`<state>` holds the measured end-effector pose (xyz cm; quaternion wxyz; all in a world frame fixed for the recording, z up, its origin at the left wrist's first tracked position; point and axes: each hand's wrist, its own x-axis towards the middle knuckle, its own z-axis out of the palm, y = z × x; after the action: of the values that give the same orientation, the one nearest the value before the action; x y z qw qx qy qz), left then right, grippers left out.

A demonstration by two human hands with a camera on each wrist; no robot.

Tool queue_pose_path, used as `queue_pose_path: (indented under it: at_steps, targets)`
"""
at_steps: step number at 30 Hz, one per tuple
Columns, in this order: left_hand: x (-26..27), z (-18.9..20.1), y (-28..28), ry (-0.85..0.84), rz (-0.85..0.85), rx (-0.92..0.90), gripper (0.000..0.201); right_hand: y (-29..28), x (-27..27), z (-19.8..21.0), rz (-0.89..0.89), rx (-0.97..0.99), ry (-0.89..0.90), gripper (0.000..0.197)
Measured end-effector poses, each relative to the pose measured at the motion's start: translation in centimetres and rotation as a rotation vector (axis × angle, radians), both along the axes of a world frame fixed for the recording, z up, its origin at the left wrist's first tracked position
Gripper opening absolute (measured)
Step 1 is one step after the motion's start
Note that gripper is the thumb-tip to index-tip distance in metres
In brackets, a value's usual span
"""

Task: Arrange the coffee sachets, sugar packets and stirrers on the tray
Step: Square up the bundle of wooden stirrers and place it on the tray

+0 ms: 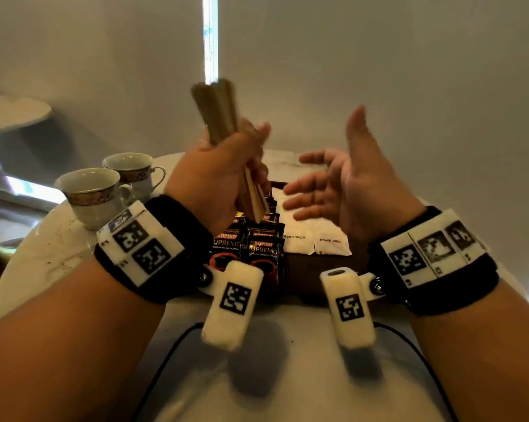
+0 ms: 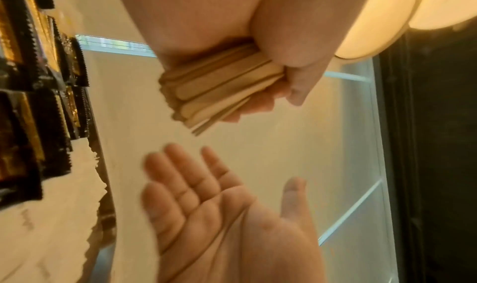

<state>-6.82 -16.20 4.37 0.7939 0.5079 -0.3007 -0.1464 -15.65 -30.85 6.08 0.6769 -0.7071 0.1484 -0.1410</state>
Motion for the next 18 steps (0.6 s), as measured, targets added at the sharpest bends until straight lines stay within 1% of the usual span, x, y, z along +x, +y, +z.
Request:
queue_pose_path:
  at_steps: [2, 4, 6, 9, 11, 15, 17, 18]
  targets:
    - [0.5, 0.0, 0.0, 0.068, -0.003, -0.148, 0.023, 0.4, 0.0, -0.4, 0.161, 0.160, 0.104, 0.105]
    - [0.6, -0.2, -0.2, 0.060, -0.007, -0.205, 0.023, 1.0, 0.0, -0.9, 0.273, 0.354, 0.110, 0.107]
    - [0.4, -0.4, -0.6, 0.032, 0.004, -0.214, 0.022, 1.5, 0.2, -1.0, 0.317, 0.468, 0.120, 0.109]
    - [0.1, -0.8, -0.9, 0.028, 0.036, -0.227, 0.022, 2.0, 0.6, -1.6, 0.283, 0.506, 0.147, 0.115]
    - [0.0, -1.1, -1.1, 0.027, 0.047, -0.223, 0.022, 2.1, 0.7, -1.9, 0.317, 0.569, 0.111, 0.117]
    - [-0.1, -1.4, -1.4, 0.013, 0.039, -0.178, 0.023, 1.8, 0.3, -1.8, 0.450, 0.807, -0.069, 0.117]
    - [-0.1, -1.4, -1.4, 0.001, 0.030, -0.176, 0.022, 1.7, 0.5, -1.9, 0.451, 0.825, -0.092, 0.118]
    - [-0.1, -1.4, -1.3, -0.003, 0.025, -0.181, 0.022, 1.7, 0.6, -2.0, 0.433, 0.801, -0.088, 0.116]
